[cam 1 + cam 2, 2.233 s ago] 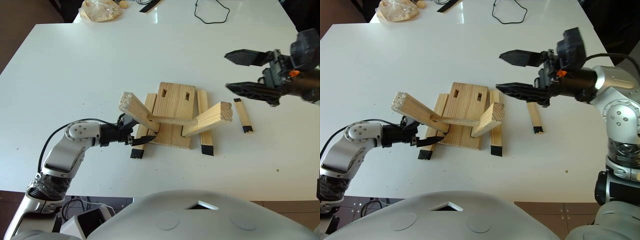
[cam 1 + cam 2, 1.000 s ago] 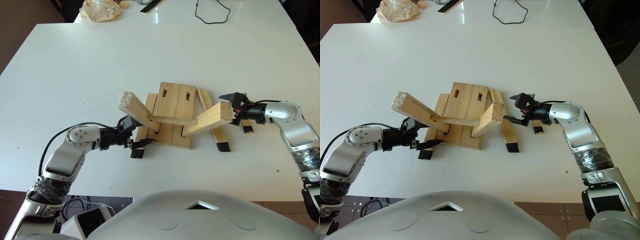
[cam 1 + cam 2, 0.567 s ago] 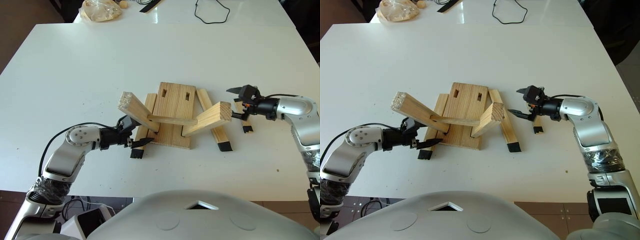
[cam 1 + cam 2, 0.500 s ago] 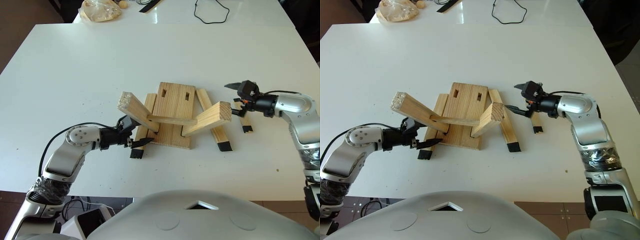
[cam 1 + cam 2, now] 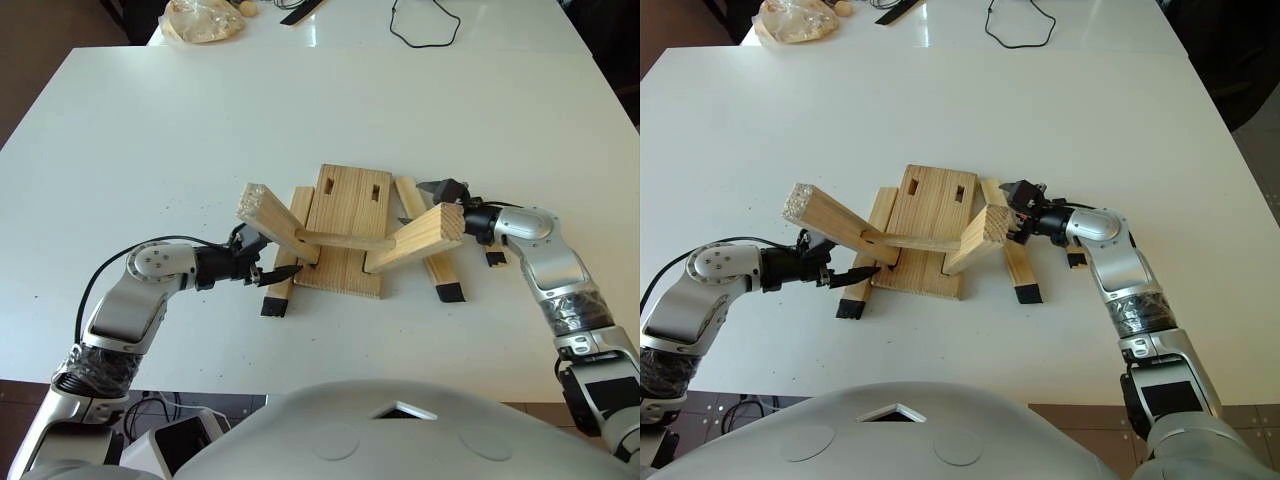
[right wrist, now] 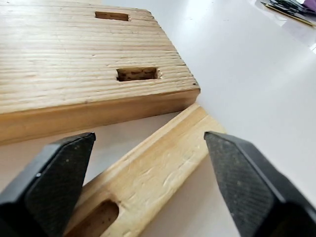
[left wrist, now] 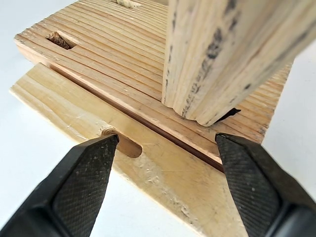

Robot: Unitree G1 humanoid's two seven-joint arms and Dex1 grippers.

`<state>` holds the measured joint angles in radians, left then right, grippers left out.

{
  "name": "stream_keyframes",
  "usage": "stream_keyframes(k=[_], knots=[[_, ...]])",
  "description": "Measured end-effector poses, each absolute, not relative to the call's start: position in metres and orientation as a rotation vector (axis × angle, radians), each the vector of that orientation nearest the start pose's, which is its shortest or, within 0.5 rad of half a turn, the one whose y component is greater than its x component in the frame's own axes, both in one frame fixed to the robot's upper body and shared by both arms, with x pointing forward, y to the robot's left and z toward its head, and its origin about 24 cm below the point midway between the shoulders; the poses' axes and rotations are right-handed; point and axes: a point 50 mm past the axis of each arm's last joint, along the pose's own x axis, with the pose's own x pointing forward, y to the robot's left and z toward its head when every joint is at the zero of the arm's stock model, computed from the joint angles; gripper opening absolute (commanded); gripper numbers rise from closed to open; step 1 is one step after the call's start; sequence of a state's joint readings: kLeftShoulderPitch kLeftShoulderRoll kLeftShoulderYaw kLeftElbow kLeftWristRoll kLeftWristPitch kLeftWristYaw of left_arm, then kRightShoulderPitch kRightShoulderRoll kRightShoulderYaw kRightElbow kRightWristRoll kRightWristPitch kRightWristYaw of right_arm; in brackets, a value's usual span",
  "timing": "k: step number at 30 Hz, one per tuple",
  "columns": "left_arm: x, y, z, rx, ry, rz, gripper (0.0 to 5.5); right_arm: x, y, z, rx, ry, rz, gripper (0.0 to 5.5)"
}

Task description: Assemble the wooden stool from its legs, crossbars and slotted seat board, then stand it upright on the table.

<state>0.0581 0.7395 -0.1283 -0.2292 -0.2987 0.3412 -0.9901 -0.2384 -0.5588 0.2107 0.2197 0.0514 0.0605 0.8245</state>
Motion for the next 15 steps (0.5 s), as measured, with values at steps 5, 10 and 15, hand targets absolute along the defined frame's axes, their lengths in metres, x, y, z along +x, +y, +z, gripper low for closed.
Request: stream_keyframes(k=[5, 10, 15], knots=[[0.207, 0.202, 0.06, 0.292, 0.471, -1.107, 3.64, 0.274, -0.21, 0.039, -0.524, 0.37, 0.882, 4.06], [0.208, 0.202, 0.06, 0.295, 0.47, -1.105, 3.64, 0.275, -0.215, 0.042, -0.521, 0.363, 0.864, 4.06], [0.21, 0.198, 0.061, 0.301, 0.468, -1.123, 3.64, 0.274, -0.197, 0.059, -0.426, 0.27, 0.919, 4.06]])
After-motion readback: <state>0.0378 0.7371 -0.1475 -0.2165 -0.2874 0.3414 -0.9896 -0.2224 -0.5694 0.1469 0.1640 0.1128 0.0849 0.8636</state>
